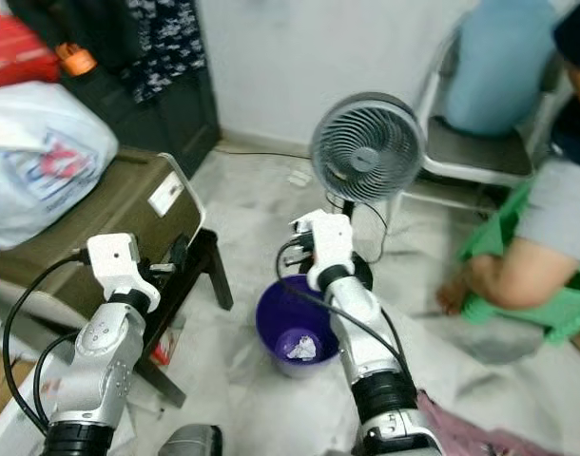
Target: Clean up the room
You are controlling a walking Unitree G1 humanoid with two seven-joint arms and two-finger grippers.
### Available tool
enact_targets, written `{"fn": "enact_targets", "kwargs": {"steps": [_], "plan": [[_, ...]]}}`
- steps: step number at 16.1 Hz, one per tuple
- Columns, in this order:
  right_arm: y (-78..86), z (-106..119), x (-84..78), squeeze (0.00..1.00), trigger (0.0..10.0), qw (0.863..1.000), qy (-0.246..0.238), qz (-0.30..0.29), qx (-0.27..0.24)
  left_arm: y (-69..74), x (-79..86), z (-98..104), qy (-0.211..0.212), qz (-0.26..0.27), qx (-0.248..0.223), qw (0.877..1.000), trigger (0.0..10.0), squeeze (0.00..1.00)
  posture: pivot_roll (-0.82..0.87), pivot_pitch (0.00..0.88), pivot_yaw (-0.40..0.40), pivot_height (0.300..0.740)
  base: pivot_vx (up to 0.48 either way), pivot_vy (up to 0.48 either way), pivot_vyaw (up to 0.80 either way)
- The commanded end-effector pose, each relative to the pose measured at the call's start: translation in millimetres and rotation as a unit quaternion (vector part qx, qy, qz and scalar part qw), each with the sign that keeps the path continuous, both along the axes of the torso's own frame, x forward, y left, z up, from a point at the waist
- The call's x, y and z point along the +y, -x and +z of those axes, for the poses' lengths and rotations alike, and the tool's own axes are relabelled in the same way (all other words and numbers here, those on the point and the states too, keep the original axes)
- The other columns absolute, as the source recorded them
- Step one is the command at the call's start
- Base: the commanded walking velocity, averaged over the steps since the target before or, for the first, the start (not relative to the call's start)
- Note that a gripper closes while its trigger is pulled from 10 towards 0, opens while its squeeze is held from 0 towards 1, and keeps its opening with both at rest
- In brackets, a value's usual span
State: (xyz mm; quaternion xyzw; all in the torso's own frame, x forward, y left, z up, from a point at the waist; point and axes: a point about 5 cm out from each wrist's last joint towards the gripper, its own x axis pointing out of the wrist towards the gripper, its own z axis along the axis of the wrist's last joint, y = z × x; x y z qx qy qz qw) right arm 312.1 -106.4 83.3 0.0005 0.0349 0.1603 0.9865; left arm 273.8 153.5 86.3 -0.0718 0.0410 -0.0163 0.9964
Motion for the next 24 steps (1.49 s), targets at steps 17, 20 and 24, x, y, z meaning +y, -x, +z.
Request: {"fn": "enact_targets", "kwargs": {"steps": [17, 20, 24], "plan": [[-3.3, 4.8, 4.7, 0.00, 10.0, 1.000, -0.001, 0.004, -0.009, -2.4, 2.4, 3.2, -0.002, -0.005, -0.009, 1.000, 10.0, 0.00, -0.03, 0.027, -0.004, 0.740, 0.242, 0.000, 0.12], [-4.4, 4.3, 4.7, 0.00, 10.0, 1.000, 0.000, 0.001, -0.007, -3.0, 3.2, 3.1, -0.002, -0.002, -0.008, 1.000, 10.0, 0.00, -0.03, 0.024, -0.005, 0.740, 0.194, 0.000, 0.00], [-7.3, 4.5, 6.8, 0.00, 10.0, 1.000, 0.003, 0.003, -0.005, -4.6, 5.1, 5.4, -0.002, 0.007, -0.016, 1.000, 10.0, 0.00, -0.02, 0.018, -0.009, 0.740, 0.000, 0.000, 0.00]]}}
